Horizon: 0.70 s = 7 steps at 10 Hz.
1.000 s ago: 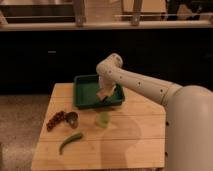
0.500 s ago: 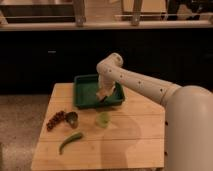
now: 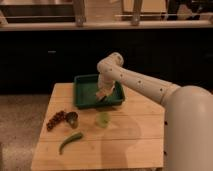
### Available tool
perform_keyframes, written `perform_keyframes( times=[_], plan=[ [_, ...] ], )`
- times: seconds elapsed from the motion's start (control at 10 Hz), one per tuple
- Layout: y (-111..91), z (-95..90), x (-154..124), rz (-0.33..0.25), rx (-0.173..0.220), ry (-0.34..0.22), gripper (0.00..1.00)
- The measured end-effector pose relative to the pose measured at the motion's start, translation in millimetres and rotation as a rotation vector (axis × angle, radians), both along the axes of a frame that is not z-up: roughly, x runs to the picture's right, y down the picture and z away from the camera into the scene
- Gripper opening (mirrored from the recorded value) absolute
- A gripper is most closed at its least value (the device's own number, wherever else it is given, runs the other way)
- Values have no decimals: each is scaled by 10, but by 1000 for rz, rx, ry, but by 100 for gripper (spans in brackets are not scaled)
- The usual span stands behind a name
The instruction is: Place eraser in tray
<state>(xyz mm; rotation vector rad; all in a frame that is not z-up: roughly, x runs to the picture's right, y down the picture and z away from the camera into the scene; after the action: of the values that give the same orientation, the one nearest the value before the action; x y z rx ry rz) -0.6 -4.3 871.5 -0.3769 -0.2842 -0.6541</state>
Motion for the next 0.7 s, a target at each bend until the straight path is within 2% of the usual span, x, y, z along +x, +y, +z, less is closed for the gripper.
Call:
perform_keyframes(
  times=[0.7],
  plan=[
    [-68, 269, -150, 30, -46, -3, 4]
  ],
)
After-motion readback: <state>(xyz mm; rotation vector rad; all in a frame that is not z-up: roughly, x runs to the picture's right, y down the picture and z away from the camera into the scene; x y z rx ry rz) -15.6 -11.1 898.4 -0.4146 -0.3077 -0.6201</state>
